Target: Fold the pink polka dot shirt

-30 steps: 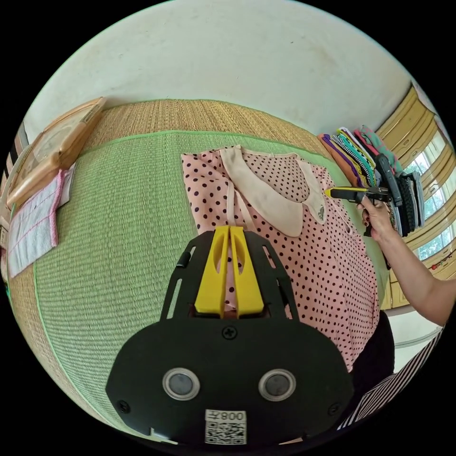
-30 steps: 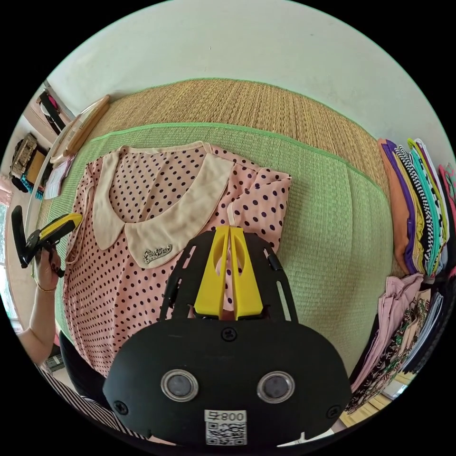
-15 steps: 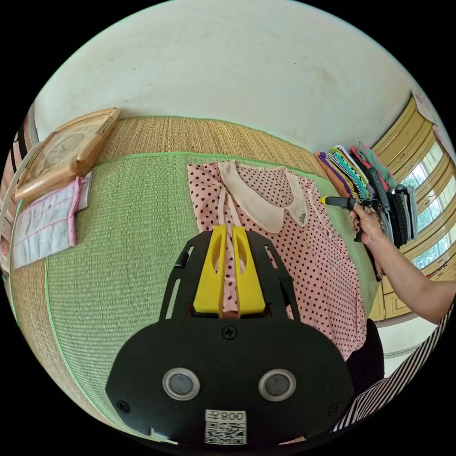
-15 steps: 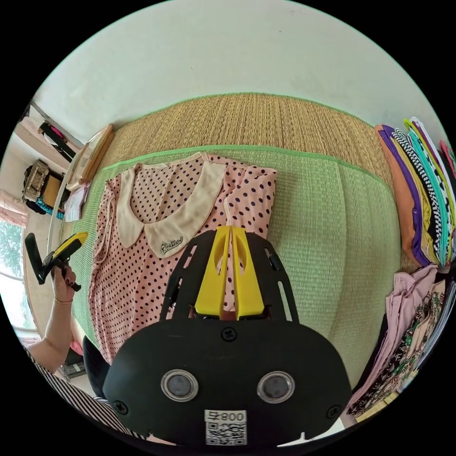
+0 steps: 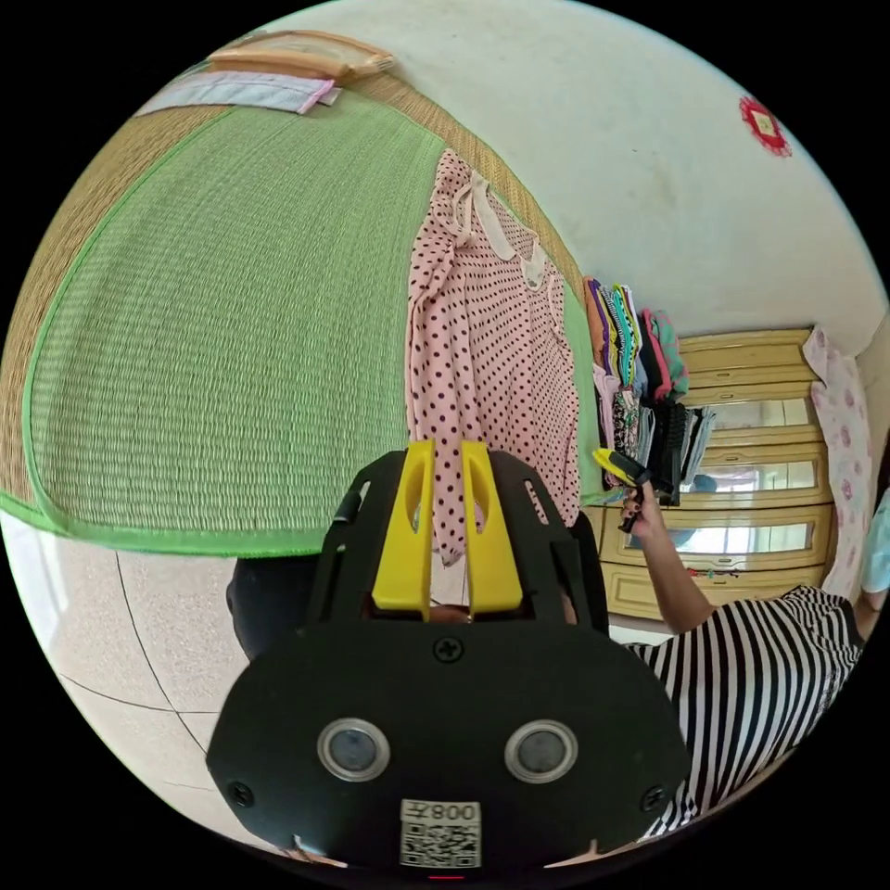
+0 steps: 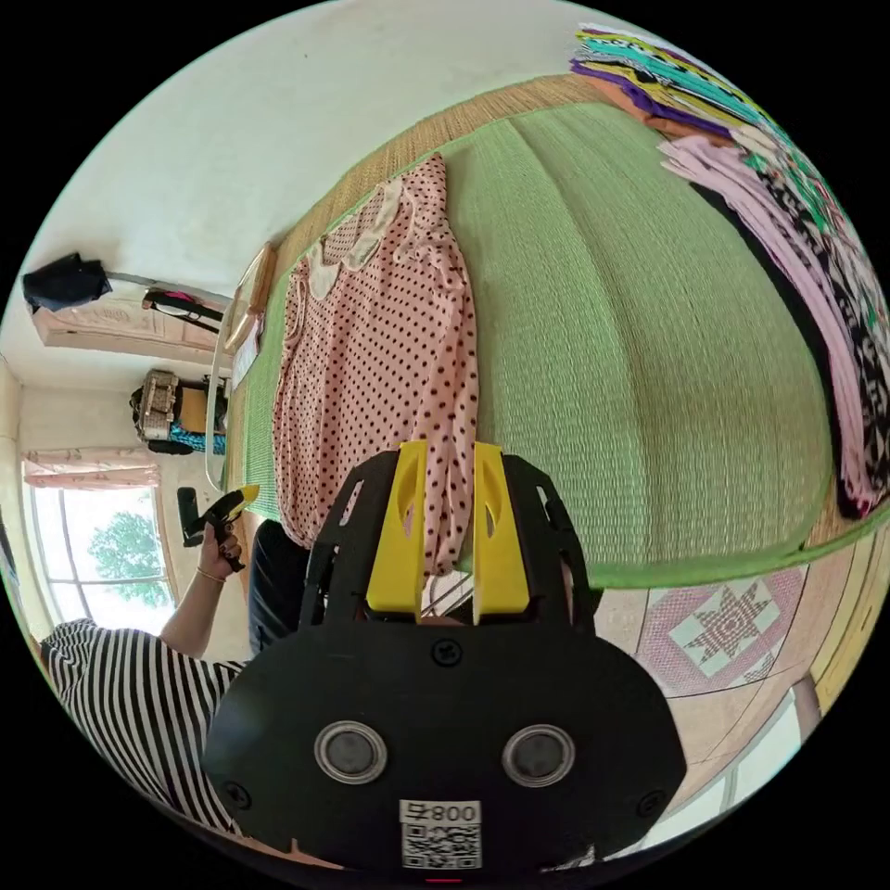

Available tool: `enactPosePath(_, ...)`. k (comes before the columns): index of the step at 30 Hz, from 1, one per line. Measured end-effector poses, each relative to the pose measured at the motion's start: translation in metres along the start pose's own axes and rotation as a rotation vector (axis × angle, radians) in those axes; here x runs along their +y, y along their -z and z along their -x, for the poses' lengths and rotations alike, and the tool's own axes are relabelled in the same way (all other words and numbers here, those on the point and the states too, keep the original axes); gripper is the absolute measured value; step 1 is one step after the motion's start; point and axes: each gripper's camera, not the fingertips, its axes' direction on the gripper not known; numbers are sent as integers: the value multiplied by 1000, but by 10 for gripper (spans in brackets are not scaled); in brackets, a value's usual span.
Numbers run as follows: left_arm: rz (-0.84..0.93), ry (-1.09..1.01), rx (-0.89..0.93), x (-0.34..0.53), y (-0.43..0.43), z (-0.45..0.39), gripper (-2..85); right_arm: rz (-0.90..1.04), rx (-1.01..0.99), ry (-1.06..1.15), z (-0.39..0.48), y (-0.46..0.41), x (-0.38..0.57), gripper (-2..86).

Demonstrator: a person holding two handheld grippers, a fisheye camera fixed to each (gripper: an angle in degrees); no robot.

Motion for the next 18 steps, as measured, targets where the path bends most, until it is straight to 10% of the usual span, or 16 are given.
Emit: enactPosePath(18,202,120,-17,51,-25,62,91,77,-112,-27,-84,-33,96,110)
